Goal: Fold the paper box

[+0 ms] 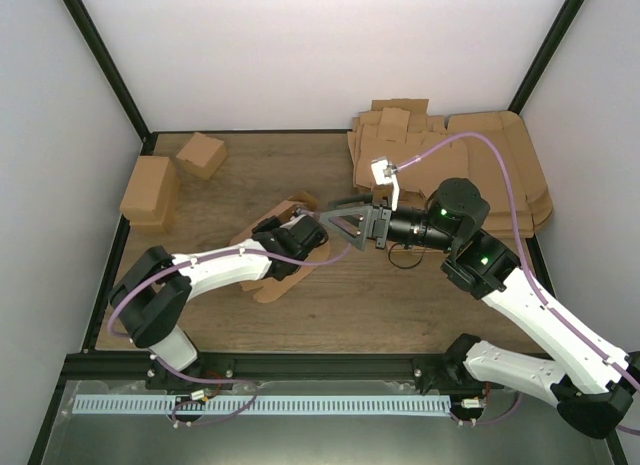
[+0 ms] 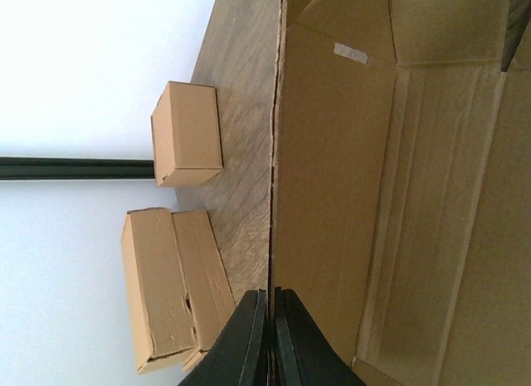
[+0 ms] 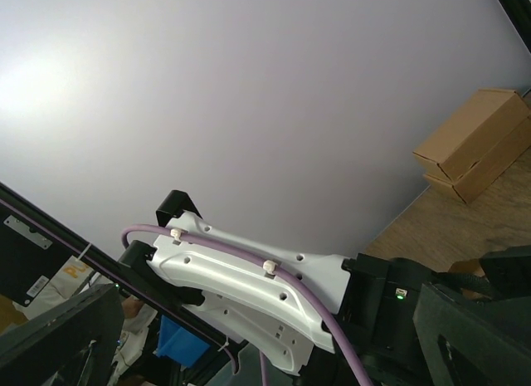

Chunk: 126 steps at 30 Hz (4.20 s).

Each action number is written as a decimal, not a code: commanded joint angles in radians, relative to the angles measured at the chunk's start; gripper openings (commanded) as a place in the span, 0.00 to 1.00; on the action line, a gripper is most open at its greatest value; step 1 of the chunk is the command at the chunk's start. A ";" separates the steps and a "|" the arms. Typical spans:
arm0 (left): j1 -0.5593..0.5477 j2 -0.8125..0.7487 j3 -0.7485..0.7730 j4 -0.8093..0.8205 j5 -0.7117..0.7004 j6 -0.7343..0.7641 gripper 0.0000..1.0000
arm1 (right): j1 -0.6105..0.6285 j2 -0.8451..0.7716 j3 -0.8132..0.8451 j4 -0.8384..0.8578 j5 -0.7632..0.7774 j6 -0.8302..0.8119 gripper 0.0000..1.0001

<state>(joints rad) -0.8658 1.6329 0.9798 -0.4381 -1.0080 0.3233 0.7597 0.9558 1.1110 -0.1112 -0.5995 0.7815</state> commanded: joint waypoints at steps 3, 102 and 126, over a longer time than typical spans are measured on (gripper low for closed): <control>-0.013 -0.029 -0.009 0.010 0.006 -0.004 0.04 | 0.000 0.012 0.026 -0.068 0.055 -0.051 1.00; 0.558 -0.182 0.283 -0.271 1.493 -0.435 1.00 | -0.173 0.867 0.036 0.218 0.437 -0.808 0.07; 0.597 -0.095 0.059 -0.164 1.511 -0.355 0.90 | -0.111 0.849 0.103 0.045 0.460 -0.744 0.09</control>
<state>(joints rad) -0.2687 1.5051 1.0496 -0.6285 0.4862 -0.0460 0.6415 1.8416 1.1831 -0.0311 -0.1482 0.0162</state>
